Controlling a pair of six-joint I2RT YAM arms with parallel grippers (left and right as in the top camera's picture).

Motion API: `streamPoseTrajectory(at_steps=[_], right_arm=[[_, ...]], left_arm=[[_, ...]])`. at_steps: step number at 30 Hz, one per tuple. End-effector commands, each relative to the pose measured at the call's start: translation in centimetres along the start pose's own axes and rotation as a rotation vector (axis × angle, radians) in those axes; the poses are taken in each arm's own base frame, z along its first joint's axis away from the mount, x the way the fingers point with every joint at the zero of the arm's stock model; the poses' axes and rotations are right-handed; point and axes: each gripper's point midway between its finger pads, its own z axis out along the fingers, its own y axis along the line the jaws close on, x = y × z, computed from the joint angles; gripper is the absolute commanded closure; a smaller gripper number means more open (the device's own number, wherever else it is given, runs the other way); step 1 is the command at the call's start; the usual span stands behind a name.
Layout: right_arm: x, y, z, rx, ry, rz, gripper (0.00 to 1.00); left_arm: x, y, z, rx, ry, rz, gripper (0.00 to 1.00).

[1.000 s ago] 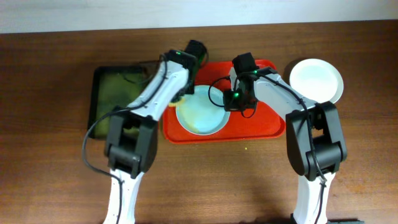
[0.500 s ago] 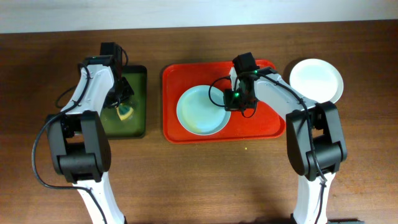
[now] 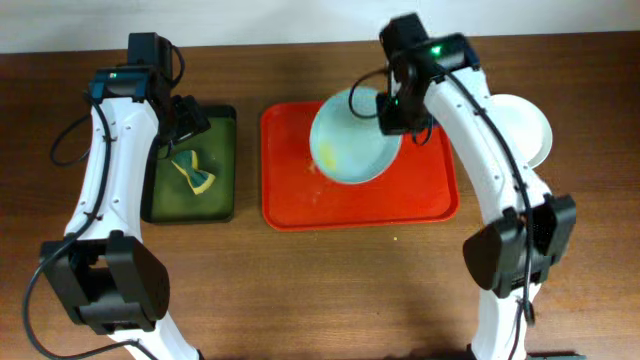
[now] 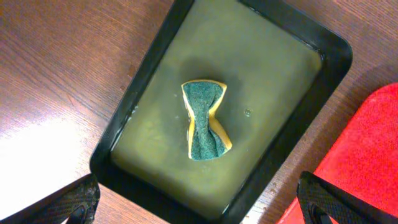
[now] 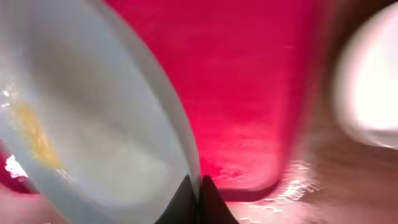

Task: Clean dirty plates on tray and stack at the side
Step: 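Lift the cream plate with the right gripper and stack it on the pile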

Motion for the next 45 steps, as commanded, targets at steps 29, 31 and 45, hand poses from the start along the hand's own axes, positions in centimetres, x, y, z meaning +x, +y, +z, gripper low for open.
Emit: streamPoseTrajectory(at_steps=[29,31,45], right_arm=[[-1.2,-8.2,5.9,-0.2,0.0,0.075,0.96],[-2.3,-10.9,4.9,-0.44,-0.069,0.217,0.96],[4.1,-31.0,14.2,-0.281,-0.257,0.604,0.95]], left_arm=[[-0.2,0.2,-0.2,0.001,-0.004,-0.007,0.01],[-0.2,0.2,-0.2,0.001,-0.004,-0.007,0.01],[-0.2,0.2,-0.2,0.001,-0.004,-0.006,0.01]])
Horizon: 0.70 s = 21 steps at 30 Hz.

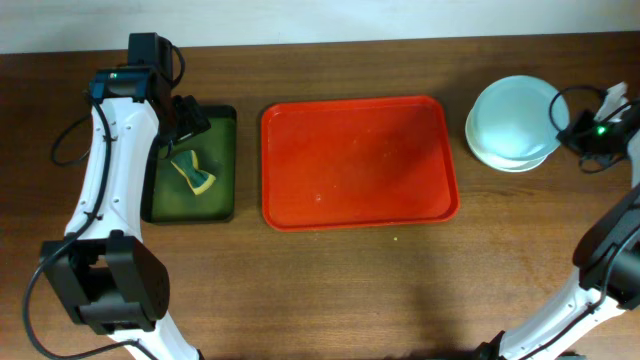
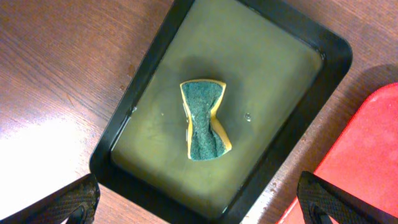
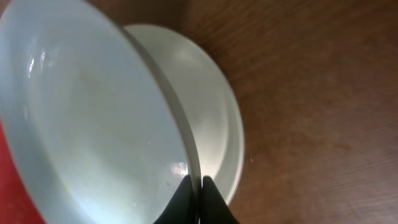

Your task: Clean dirty plates on tray and stack at the side

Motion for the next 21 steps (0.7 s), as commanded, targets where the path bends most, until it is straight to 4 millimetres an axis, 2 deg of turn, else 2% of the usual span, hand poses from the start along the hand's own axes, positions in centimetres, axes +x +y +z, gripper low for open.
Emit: streamPoseTrajectory(at_steps=[1,2,4,6,8,11,12,13,14,16,18,19,21], right_arm=[[0.5,1.4,1.1,-0.018,-0.012,-0.033,0.68],[0.4,1.7,1.1,-0.021,-0.017,-0.041,0.34],[0.4,2.1,0.5,-0.025,-0.01,-0.037,0.2],[-0.2,2.5,-2.1,-0.02,-0.04,-0.017,0.01],[-1.1,3.1,-5.6,-0.011,-0.096,0.019,0.01],[-1.8,4.5,-14.1,0.087,-0.231,-0.006,0.02],[-1.0,5.6,-18.4,0.135,-0.284,-0.02,0.02],[0.2,6.6,-20.8,0.136,-0.3,-0.02,0.02],[1.5,7.5,-22.1,0.129,-0.294,0.003,0.02],[6.1,11.2,-23.7,0.088,-0.235,-0.023,0.02],[9.9,14.3,-23.3,0.036,-0.197,-0.11,0.02],[13.6,16.3,-22.8,-0.01,-0.164,-0.186,0.02],[19.8,18.2,-21.5,-0.09,-0.116,-0.309,0.02]], left_arm=[[-0.2,0.2,-0.2,0.001,-0.004,-0.006,0.01],[-0.2,0.2,-0.2,0.001,-0.004,-0.006,0.01],[-0.2,0.2,-0.2,0.001,-0.004,-0.006,0.01],[-0.2,0.2,-0.2,0.001,-0.004,-0.006,0.01],[-0.2,0.2,-0.2,0.001,-0.004,-0.006,0.01],[-0.2,0.2,-0.2,0.001,-0.004,-0.006,0.0],[-0.2,0.2,-0.2,0.001,-0.004,-0.006,0.0],[-0.2,0.2,-0.2,0.001,-0.004,-0.006,0.0],[-0.2,0.2,-0.2,0.001,-0.004,-0.006,0.01],[-0.2,0.2,-0.2,0.001,-0.004,-0.006,0.01],[-0.2,0.2,-0.2,0.001,-0.004,-0.006,0.01],[-0.2,0.2,-0.2,0.001,-0.004,-0.006,0.01],[-0.2,0.2,-0.2,0.001,-0.004,-0.006,0.01]])
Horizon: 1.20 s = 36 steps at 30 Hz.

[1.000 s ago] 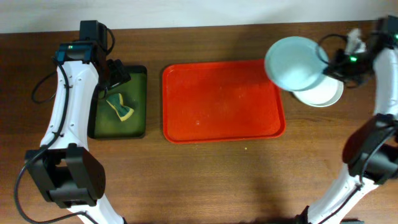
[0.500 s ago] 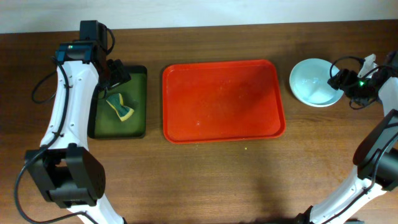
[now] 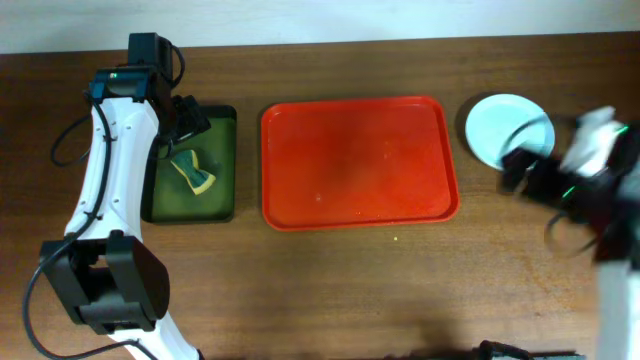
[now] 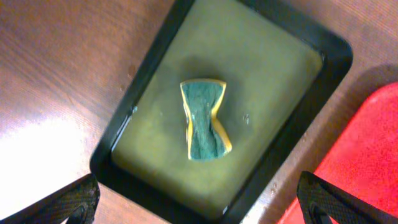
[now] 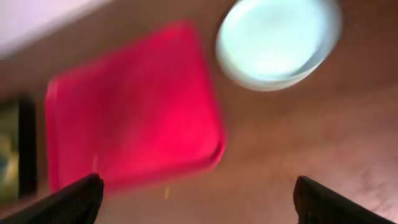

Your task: Clean dirty plates on tray and stack at the side

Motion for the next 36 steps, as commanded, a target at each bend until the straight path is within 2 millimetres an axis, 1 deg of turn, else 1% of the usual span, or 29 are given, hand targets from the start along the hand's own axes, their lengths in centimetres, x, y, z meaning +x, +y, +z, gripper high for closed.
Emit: streamPoseTrajectory(at_steps=[1,2,3,4,5,6,8,10,12,14,16,18,20,21,22,23,25,27,29,32,35,36], right_arm=[[7.6,3.5,0.3,-0.113,0.058,-0.148,0.02],[9.8,3.7,0.4,-0.129,0.098,-0.175,0.02],[12.6,3.8,0.6,-0.145,0.153,-0.204,0.02],[14.1,3.6,0.8,-0.149,0.193,-0.216,0.02],[15.2,3.4,1.1,-0.147,0.229,-0.221,0.02],[15.7,3.0,1.6,-0.133,0.25,-0.218,0.02],[16.0,3.0,1.8,-0.133,0.28,-0.211,0.01],[16.2,3.1,2.0,-0.141,0.3,-0.209,0.02],[16.4,4.2,1.9,-0.205,0.298,-0.279,0.02],[15.7,4.9,1.6,-0.247,0.217,-0.302,0.02],[14.8,6.2,0.3,-0.341,0.033,-0.346,0.02],[14.1,6.7,-0.9,-0.392,-0.141,-0.388,0.02],[13.9,6.8,-1.2,-0.427,-0.291,-0.422,0.02],[14.0,6.8,-0.9,-0.436,-0.332,-0.431,0.02],[14.2,6.6,0.0,-0.447,-0.376,-0.44,0.02],[14.3,6.5,1.5,-0.458,-0.416,-0.443,0.02],[14.4,6.4,3.3,-0.473,-0.464,-0.454,0.02],[14.3,6.4,4.3,-0.484,-0.513,-0.465,0.02],[13.8,6.4,4.5,-0.475,-0.579,-0.475,0.02],[12.8,5.6,4.5,-0.404,-0.643,-0.458,0.02],[12.0,5.0,4.5,-0.358,-0.677,-0.44,0.02],[12.0,4.6,4.9,-0.339,-0.677,-0.433,0.02]], left_arm=[[-0.2,0.2,-0.2,0.0,-0.005,-0.006,0.01],[-0.2,0.2,-0.2,0.0,-0.005,-0.007,0.01],[-0.2,0.2,-0.2,0.0,-0.005,-0.007,0.0],[-0.2,0.2,-0.2,0.0,-0.005,-0.007,0.01],[-0.2,0.2,-0.2,0.0,-0.005,-0.007,0.01],[-0.2,0.2,-0.2,0.0,-0.005,-0.006,0.0],[-0.2,0.2,-0.2,0.0,-0.005,-0.007,0.01],[-0.2,0.2,-0.2,0.0,-0.005,-0.007,0.0],[-0.2,0.2,-0.2,0.0,-0.005,-0.007,0.01],[-0.2,0.2,-0.2,0.0,-0.005,-0.007,0.01],[-0.2,0.2,-0.2,0.0,-0.005,-0.007,0.01],[-0.2,0.2,-0.2,0.0,-0.005,-0.007,0.01],[-0.2,0.2,-0.2,0.0,-0.005,-0.007,0.01],[-0.2,0.2,-0.2,0.0,-0.005,-0.007,0.01],[-0.2,0.2,-0.2,0.0,-0.005,-0.006,0.01],[-0.2,0.2,-0.2,0.0,-0.005,-0.007,0.01],[-0.2,0.2,-0.2,0.0,-0.005,-0.007,0.01],[-0.2,0.2,-0.2,0.0,-0.005,-0.007,0.0],[-0.2,0.2,-0.2,0.0,-0.005,-0.007,0.01],[-0.2,0.2,-0.2,0.0,-0.005,-0.007,0.01],[-0.2,0.2,-0.2,0.0,-0.005,-0.007,0.0],[-0.2,0.2,-0.2,0.0,-0.005,-0.007,0.01]])
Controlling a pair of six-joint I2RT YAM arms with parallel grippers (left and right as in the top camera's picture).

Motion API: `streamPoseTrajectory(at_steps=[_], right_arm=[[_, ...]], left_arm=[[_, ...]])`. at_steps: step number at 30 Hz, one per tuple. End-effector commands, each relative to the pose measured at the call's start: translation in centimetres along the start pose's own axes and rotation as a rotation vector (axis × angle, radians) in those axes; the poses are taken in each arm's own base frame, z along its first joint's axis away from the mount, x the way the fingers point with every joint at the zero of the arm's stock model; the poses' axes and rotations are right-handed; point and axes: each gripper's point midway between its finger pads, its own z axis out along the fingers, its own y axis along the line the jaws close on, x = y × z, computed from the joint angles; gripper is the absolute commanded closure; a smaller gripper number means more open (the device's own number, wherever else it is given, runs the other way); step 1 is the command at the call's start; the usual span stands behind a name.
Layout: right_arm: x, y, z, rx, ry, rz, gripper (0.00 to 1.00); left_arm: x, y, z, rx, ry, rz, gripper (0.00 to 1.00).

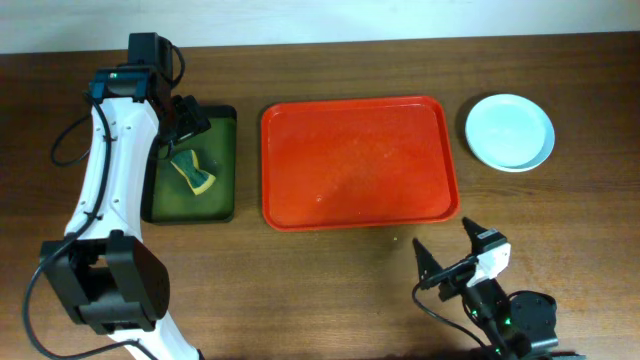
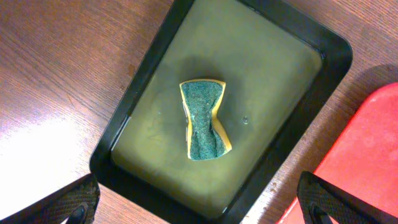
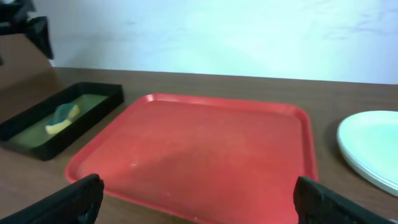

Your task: Clean dirty plates on tray and stack at the side

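The red tray (image 1: 360,160) lies mid-table with no plates on it, only a few specks. A stack of pale plates (image 1: 509,131) rests on the wood to its right, also seen as plates (image 3: 370,146) in the right wrist view. My right gripper (image 1: 443,240) sits low at the table's front edge, open and holding nothing, facing across the tray (image 3: 205,149). My left gripper (image 2: 199,205) hangs open over the yellow-and-green sponge (image 2: 204,119) in the black basin (image 2: 323,56).
The black basin (image 1: 226,160) of murky water stands left of the tray, with the sponge (image 1: 197,175) in it. Bare wood lies in front of the tray. A pale wall runs behind the table.
My right arm was beside the plate stack at the right, open and blurred. Now it is down at the front edge of the table. The left arm and sponge have not moved.
My right gripper was shut on a pale plate with a yellow smear over the tray. Then it held the plate on the stack right of the tray. Then it was open and away from the stack, and now it is low at the front edge.
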Motion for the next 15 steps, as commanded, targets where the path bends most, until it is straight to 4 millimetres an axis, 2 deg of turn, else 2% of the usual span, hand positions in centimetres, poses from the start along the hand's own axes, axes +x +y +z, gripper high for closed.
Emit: streamPoseTrajectory(at_steps=[1,6,11,15], right_arm=[[0.8,-1.4,0.4,0.076,-0.01,0.002,0.02],[1.4,-3.4,1.0,0.147,-0.066,-0.001,0.01],[1.2,-5.9,0.5,0.258,-0.091,0.002,0.02],[1.2,-6.2,0.5,0.274,-0.092,0.002,0.02]], left_arm=[[-0.2,0.2,-0.2,0.001,-0.004,-0.007,0.01],[-0.2,0.2,-0.2,0.001,-0.004,-0.007,0.01],[-0.2,0.2,-0.2,0.001,-0.004,-0.006,0.01],[-0.2,0.2,-0.2,0.001,-0.004,-0.007,0.01]])
